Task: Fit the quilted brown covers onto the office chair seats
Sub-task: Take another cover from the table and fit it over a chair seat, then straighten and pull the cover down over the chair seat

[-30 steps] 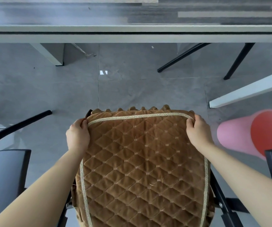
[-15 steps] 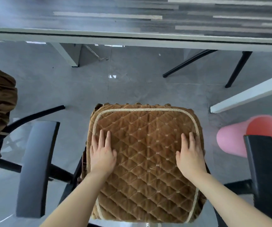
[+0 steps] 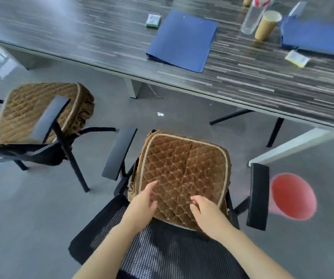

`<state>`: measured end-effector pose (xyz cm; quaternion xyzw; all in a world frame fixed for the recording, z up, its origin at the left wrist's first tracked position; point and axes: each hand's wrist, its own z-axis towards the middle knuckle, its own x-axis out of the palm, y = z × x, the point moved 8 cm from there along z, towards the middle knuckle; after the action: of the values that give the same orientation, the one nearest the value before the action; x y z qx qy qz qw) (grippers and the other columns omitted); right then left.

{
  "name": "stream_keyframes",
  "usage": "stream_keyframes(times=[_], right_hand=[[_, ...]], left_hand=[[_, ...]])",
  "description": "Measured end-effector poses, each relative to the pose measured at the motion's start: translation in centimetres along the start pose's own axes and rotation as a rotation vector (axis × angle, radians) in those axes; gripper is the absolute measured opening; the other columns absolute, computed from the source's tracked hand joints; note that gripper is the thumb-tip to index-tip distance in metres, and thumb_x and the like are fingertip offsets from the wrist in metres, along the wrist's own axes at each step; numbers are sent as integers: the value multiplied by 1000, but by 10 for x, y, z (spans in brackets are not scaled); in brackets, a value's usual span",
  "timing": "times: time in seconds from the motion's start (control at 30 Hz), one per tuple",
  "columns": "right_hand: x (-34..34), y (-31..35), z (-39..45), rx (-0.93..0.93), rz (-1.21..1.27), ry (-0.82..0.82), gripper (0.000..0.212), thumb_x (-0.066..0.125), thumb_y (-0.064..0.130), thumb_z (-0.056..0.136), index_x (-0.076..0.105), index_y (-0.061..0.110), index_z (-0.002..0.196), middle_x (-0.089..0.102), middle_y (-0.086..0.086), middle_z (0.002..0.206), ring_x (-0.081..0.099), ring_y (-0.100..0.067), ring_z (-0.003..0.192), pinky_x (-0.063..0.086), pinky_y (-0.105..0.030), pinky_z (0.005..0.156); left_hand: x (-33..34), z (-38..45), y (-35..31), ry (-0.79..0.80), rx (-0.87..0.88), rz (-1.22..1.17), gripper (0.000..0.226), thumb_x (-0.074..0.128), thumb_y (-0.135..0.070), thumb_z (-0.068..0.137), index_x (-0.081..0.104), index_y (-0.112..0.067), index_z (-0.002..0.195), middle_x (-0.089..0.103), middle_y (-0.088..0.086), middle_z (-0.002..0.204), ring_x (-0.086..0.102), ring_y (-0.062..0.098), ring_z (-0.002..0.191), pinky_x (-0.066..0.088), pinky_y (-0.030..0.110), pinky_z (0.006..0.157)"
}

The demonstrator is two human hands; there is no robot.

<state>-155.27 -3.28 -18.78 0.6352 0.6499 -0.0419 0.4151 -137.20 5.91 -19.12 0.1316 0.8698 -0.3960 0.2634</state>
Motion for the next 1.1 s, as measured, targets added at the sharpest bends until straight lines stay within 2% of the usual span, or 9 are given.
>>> stream_keyframes(times=[0.1,0.27,0.33,0.4,0.53,0.63,0.73,0.97,1.1], right_hand=[[2,39,-35,-48,-13,18,43,36,41,101,42,26,141,51,7,139,50,-12,124,41,-30,107],[18,139,-76,-219,-100,11,44,42,42,99,45,25,140,54,7,135,53,-10,121,44,-25,102],[29,177,-85,-270,-119,8,42,41,41,100,46,25,138,55,8,135,53,-10,120,44,-24,100],[51,225,-96,-318,-131,22,40,41,40,100,48,26,137,56,9,133,54,-10,120,44,-24,99],[101,304,-114,-412,-139,53,36,45,37,99,51,25,132,62,7,122,58,-12,112,48,-27,97],[146,353,-128,-436,-163,128,37,46,36,98,50,25,133,61,6,123,58,-11,110,49,-29,96],[185,398,-134,-447,-179,143,37,44,35,98,49,24,134,60,7,123,56,-12,111,45,-25,91],[221,480,-124,-457,-125,154,35,43,32,99,51,22,132,59,5,116,55,-14,109,45,-29,92],[217,513,-101,-446,-99,127,33,44,31,99,52,23,130,58,7,110,55,-14,107,45,-29,90]], left_hand=[[-34,-51,-5,-97,-21,-133,44,53,-17,97,46,-29,139,64,-14,104,64,3,83,53,17,68],[-98,-133,22,-297,-71,-296,32,55,-13,94,59,-35,117,68,-14,93,64,3,81,51,19,75],[-118,-161,40,-338,-86,-342,29,55,-12,94,60,-36,110,69,-13,91,65,3,82,50,15,72],[-144,-195,72,-393,-121,-371,25,55,-15,94,62,-35,107,71,-12,90,66,2,83,51,14,72],[-185,-253,138,-474,-194,-409,25,58,-18,92,63,-42,93,72,-7,82,67,9,77,55,32,77],[-220,-298,197,-535,-258,-440,32,60,-12,90,62,-44,86,72,-3,78,67,15,71,55,30,75],[-266,-340,265,-630,-323,-475,30,62,-8,90,65,-38,86,72,-16,78,68,8,69,53,21,70],[-355,-363,348,-803,-368,-527,35,60,1,89,65,-34,85,71,-20,71,69,11,64,55,32,70],[-395,-333,357,-809,-333,-550,35,60,1,89,64,-33,85,72,-10,69,68,9,62,55,29,70]])
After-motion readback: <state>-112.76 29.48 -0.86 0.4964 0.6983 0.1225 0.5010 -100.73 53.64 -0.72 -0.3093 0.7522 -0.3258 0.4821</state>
